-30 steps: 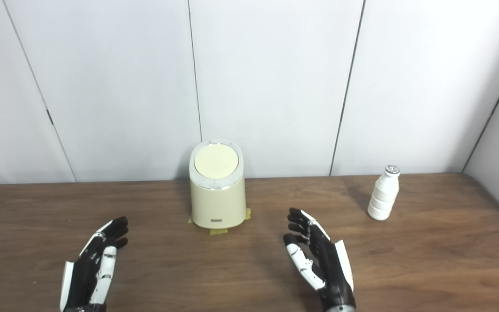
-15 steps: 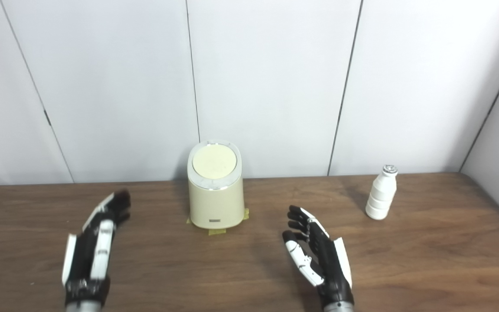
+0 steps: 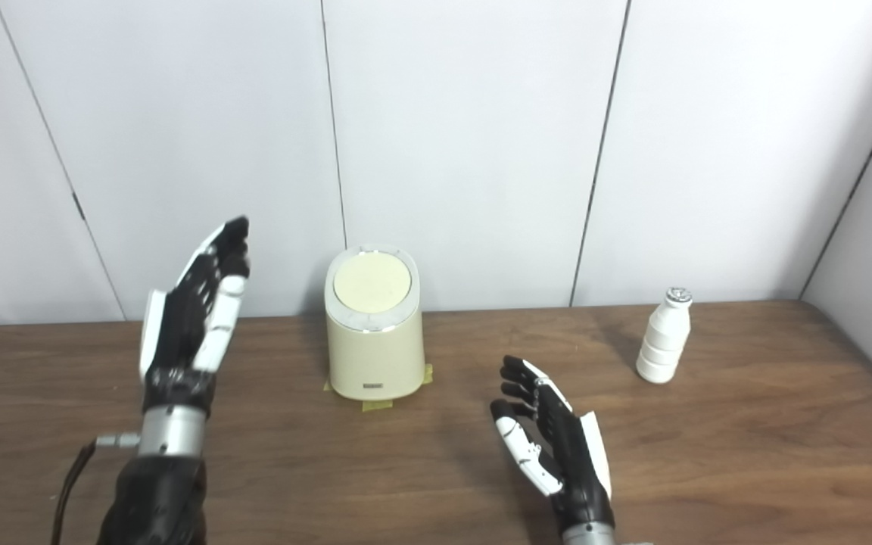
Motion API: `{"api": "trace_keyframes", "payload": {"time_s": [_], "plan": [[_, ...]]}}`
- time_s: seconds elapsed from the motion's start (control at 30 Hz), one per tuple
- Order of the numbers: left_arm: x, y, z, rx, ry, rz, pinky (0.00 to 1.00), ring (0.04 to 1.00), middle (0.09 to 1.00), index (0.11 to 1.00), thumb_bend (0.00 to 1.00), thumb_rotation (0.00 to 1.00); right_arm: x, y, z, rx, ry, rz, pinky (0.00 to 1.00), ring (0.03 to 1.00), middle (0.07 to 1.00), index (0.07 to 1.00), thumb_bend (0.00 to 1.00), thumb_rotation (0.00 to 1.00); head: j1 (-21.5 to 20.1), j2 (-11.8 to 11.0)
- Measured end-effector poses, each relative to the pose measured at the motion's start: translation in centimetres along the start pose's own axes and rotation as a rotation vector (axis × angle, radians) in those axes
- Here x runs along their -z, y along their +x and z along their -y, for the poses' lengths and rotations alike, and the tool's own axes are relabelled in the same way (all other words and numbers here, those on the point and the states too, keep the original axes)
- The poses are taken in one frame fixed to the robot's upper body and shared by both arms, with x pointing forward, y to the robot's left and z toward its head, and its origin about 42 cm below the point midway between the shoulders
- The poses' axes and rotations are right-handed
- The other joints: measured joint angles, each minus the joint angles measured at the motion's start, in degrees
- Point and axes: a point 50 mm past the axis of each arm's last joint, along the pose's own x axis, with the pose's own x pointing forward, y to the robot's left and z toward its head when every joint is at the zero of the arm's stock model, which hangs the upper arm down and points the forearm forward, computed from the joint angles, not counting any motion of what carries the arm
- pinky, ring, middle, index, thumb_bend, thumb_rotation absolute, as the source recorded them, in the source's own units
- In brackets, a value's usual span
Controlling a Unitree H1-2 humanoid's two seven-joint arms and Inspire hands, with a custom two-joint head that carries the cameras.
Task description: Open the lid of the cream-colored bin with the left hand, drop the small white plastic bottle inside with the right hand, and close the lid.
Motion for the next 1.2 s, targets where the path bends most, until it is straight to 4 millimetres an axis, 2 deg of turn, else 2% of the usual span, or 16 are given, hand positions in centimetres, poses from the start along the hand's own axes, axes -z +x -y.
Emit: {"api": "trace_keyframes", "payload": {"time_s": [0.2, 0.53, 0.63, 0.8, 1.07, 1.2], "plan": [[-1.0, 2.4, 1.3, 0.018, 0.032, -0.058, 0.93, 0.985, 0.998, 0.99, 0.69, 0.74, 0.0, 0.0, 0.0, 0.0, 0.0, 0.001, 0.71, 0.784, 0.806, 0.804, 0.2, 0.62, -0.18, 0.09], [0.3, 5.4, 3.8, 0.051, 0.137, -0.144, 1.0, 1.0, 1.0, 1.0, 0.79, 0.67, -0.1, 0.1, -0.1, -0.003, 0.001, 0.004, 0.69, 0.778, 0.802, 0.8, 0.19, 0.61, -0.35, 0.18], [0.7, 6.3, 4.2, 0.039, 0.176, -0.16, 1.0, 1.0, 1.0, 1.0, 0.77, 0.63, -0.1, 0.1, -0.1, -0.004, 0.001, 0.005, 0.7, 0.783, 0.806, 0.804, 0.19, 0.62, -0.44, 0.18], [1.3, 7.0, 4.8, 0.054, 0.243, -0.181, 1.0, 1.0, 1.0, 1.0, 0.71, 0.62, -0.1, 0.1, -0.1, -0.004, 0.001, 0.005, 0.69, 0.78, 0.805, 0.804, 0.2, 0.62, -0.44, 0.35], [2.4, 7.3, 5.5, 0.075, 0.344, -0.222, 1.0, 1.0, 1.0, 1.0, 0.73, 0.59, -0.1, 0.1, -0.1, -0.004, 0.001, 0.005, 0.69, 0.782, 0.805, 0.804, 0.19, 0.61, -0.61, 0.35], [3.2, 7.7, 5.9, 0.084, 0.4, -0.255, 1.0, 1.0, 1.0, 1.0, 0.78, 0.5, -0.1, 0.1, -0.1, -0.004, 0.001, 0.006, 0.7, 0.786, 0.807, 0.804, 0.19, 0.62, -0.62, 0.35]]}}
